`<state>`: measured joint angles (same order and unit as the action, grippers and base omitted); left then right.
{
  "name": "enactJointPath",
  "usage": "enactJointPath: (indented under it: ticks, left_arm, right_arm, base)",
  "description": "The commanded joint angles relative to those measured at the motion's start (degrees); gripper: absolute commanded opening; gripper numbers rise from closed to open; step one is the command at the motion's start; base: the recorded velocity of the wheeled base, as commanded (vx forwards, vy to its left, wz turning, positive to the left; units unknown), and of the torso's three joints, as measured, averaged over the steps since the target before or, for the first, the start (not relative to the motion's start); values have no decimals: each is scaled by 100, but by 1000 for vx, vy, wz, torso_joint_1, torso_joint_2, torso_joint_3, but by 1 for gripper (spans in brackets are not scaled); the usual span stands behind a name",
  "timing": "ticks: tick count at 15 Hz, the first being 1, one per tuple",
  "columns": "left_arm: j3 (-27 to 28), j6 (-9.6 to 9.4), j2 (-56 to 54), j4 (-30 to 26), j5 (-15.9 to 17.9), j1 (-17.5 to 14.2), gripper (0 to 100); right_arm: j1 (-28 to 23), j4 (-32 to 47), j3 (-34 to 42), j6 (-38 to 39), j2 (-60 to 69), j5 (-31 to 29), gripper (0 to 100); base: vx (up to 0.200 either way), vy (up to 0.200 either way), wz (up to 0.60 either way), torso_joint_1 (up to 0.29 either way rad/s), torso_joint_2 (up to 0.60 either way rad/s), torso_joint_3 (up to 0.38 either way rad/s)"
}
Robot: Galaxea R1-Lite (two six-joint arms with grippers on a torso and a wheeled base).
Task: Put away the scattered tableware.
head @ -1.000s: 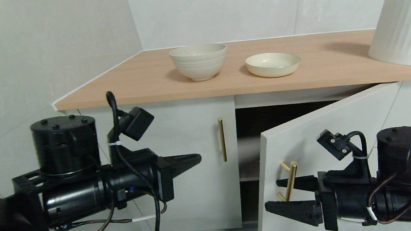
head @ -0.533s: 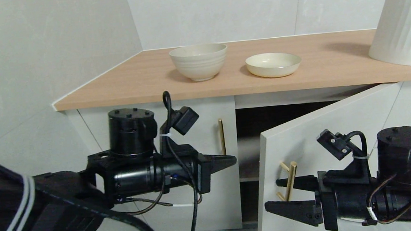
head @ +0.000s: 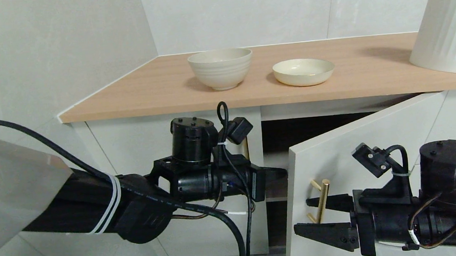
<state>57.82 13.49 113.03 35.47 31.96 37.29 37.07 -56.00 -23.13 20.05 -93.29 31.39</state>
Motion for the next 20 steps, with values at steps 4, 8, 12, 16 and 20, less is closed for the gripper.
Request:
enactJointPath:
  ticks: [4,8,12,16,20]
  left_arm:
    - [142,4,351,162,-15,173,0]
    - [195,13,676,759,-437,305,0]
    - [195,13,641,777,-445,437,0]
    - [177,13,641,988,-524,437,0]
    - [168,13,632,988,-568,446,0]
  right_arm:
    - [2,11,19,7,4,-19,100]
    - [-16,11,10,7,-5,-28,100]
    - [-156,11,10,25,4,-28,100]
    - [-420,19,10,-10,92,-80,100]
    - [-833,19,89,-450,66,-80,100]
  base:
    - [0,0,0,0,0,0]
    - [0,0,0,0,0,0]
    - [0,0,0,0,0,0]
    - [0,0,0,0,0,0]
    - [0,0,0,0,0,0]
